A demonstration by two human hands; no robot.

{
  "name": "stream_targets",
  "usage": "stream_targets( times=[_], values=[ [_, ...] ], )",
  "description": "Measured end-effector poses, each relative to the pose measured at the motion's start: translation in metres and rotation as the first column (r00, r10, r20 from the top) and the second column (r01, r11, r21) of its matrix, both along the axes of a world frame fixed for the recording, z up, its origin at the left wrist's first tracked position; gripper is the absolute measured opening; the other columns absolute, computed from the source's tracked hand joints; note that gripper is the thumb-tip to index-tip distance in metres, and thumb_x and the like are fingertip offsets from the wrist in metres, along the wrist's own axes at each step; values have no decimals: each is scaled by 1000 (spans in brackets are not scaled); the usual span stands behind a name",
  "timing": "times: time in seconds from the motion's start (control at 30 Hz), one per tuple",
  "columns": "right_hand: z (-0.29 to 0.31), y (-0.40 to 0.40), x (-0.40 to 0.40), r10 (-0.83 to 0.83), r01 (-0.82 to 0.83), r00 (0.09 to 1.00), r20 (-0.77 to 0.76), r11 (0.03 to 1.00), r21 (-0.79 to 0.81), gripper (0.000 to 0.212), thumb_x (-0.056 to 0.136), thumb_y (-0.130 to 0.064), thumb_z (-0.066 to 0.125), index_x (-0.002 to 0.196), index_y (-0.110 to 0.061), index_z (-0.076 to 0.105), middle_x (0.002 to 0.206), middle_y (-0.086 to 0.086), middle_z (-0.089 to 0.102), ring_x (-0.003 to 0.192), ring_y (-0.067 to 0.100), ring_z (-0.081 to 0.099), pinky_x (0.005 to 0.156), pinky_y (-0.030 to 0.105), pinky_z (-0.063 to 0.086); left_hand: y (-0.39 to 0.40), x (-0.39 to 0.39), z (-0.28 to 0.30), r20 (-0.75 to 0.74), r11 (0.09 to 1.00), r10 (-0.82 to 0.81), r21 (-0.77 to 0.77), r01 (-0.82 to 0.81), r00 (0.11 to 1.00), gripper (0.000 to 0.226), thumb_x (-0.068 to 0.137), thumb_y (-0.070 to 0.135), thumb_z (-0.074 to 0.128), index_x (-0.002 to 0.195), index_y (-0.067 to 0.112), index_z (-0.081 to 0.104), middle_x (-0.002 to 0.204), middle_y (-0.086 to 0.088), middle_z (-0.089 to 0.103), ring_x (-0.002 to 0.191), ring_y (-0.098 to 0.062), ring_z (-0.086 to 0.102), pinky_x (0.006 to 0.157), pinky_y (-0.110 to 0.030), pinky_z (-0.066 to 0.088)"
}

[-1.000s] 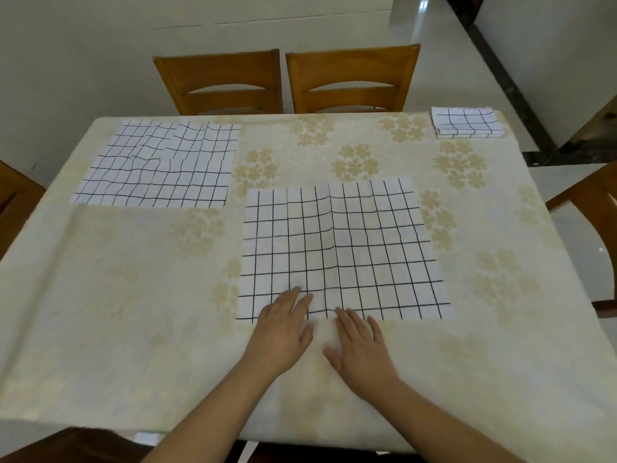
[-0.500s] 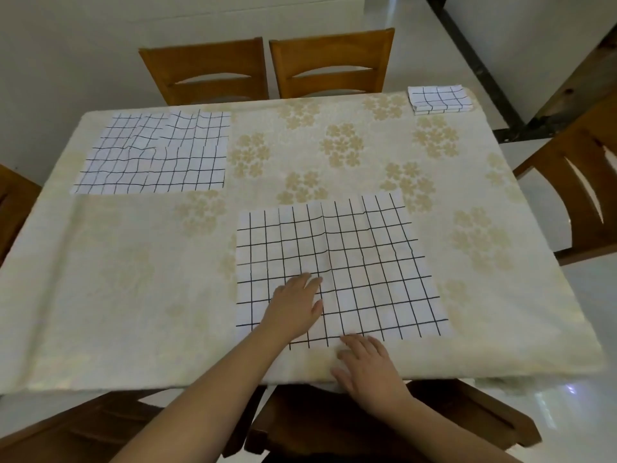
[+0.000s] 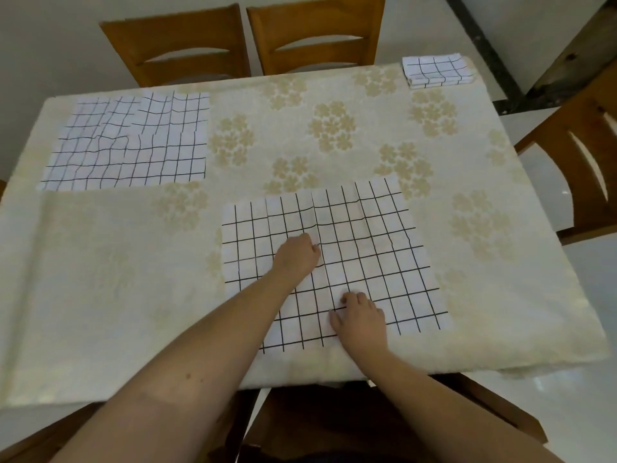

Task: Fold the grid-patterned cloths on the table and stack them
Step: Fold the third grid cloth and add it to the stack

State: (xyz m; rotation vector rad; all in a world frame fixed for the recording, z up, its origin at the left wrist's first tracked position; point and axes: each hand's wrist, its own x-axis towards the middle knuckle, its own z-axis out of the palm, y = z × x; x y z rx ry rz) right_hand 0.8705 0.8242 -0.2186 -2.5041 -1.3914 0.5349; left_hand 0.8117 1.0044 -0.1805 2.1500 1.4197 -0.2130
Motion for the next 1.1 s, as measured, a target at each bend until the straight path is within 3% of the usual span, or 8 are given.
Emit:
stream_targets(
  times=[0.13, 0.23, 0.37, 0.57, 0.73, 0.9, 1.1],
  values=[
    [-1, 7, -2, -65, 65, 998, -9, 998, -11, 28, 84, -40, 63, 97, -15, 62, 92, 2, 63, 86, 23, 63, 73, 37, 46, 11, 16, -10, -49, 993, 98, -55, -101, 994, 38, 100, 33, 42, 103, 0, 61, 98, -14, 66, 91, -29, 62, 66, -29, 41],
    [0, 11, -5, -73, 72, 997, -29, 997, -35, 26, 87, -40, 59, 98, -16, 62, 94, 1, 64, 91, 24, 62, 78, 38, 45, 15, 27, -11, -75, 980, 160, -106, -167, 984, 41, 100, 36, 41, 97, 1, 63, 87, -11, 63, 90, -28, 63, 65, -29, 42],
    [0, 15, -5, -81, 77, 995, -57, 994, -72, 25, 91, -41, 53, 100, -19, 60, 98, -2, 63, 96, 21, 60, 84, 36, 43, 14, 39, -11, -111, 986, 136, -83, -146, 984, 39, 99, 36, 41, 96, 3, 63, 88, -9, 65, 90, -28, 63, 65, -30, 43],
    [-2, 16, -10, -82, 82, 997, -3, 994, -69, 19, 84, -36, 64, 81, -17, 63, 76, 0, 65, 76, 24, 64, 71, 37, 47, 12, 41, -13, -104, 981, 169, -82, -178, 980, 24, 97, 20, 45, 107, 4, 60, 106, -11, 65, 96, -29, 62, 66, -32, 44],
    [1, 18, -9, -65, 63, 998, -24, 995, -83, 21, 90, -35, 54, 89, -17, 64, 84, -1, 66, 84, 21, 62, 77, 36, 45, 12, 37, -11, -35, 981, 170, -85, -173, 985, 23, 96, 22, 45, 104, 6, 58, 99, -10, 64, 86, -25, 59, 64, -31, 42],
    [6, 12, -7, -32, 32, 999, 35, 999, 0, 17, 73, -27, 73, 68, -19, 59, 61, -4, 57, 58, 18, 57, 57, 30, 40, 10, 33, 1, 103, 979, 189, -97, -180, 976, 18, 93, 25, 48, 86, 9, 53, 75, -3, 57, 72, -20, 54, 55, -27, 38],
    [36, 1, 21, 7, -34, 992, 126, 976, 215, 14, 79, -21, 67, 75, -16, 55, 62, -3, 55, 56, 19, 52, 55, 30, 39, 13, 31, 39, 329, 967, 242, -156, -200, 913, 17, 92, 25, 51, 79, 13, 53, 81, -12, 68, 72, -26, 66, 66, -39, 54]
  ],
)
